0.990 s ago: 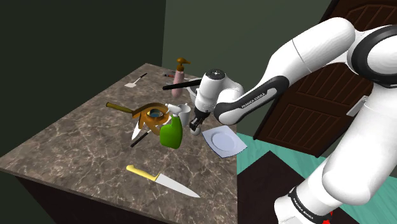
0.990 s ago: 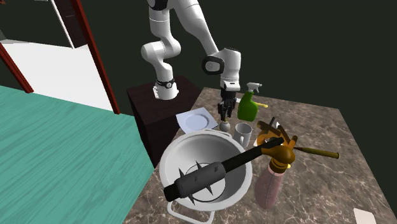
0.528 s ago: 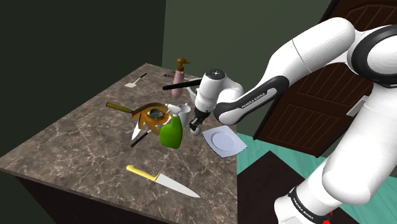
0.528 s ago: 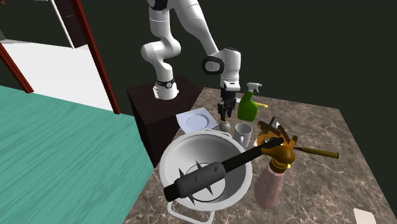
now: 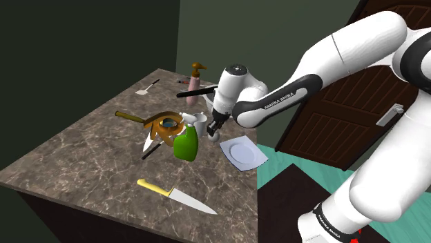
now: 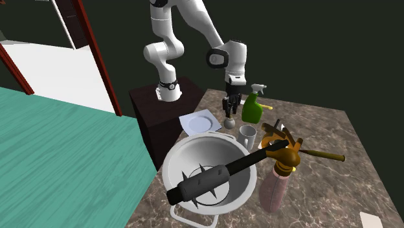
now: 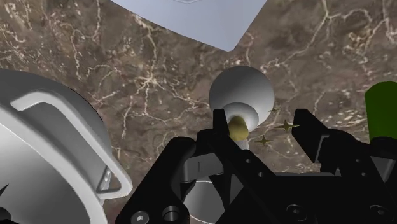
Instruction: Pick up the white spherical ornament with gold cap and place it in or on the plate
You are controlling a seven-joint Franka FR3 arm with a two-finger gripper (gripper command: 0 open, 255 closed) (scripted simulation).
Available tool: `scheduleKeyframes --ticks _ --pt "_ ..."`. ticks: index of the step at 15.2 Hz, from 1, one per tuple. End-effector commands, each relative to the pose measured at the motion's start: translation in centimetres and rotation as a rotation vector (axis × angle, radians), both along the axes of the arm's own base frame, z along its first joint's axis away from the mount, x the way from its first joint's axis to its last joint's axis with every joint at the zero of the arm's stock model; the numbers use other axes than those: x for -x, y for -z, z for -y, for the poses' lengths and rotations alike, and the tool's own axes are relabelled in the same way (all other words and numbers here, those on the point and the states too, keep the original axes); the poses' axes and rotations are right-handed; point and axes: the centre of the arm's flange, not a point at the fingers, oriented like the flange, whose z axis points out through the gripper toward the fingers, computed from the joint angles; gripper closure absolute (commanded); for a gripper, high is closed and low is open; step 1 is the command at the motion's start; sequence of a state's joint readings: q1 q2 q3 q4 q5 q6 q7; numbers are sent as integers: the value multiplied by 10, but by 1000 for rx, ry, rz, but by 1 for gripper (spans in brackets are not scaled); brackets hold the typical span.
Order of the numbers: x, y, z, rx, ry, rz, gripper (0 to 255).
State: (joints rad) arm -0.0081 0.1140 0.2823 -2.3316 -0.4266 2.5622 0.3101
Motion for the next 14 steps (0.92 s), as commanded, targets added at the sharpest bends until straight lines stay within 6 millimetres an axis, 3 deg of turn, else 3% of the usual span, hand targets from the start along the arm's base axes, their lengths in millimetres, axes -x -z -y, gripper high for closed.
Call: scheduleKeyframes --ticks 1,11,14 --pt "1 -10 1 0 0 0 255" --pt "1 -59 1 0 0 0 255" --pt "30 -68 27 0 0 0 255"
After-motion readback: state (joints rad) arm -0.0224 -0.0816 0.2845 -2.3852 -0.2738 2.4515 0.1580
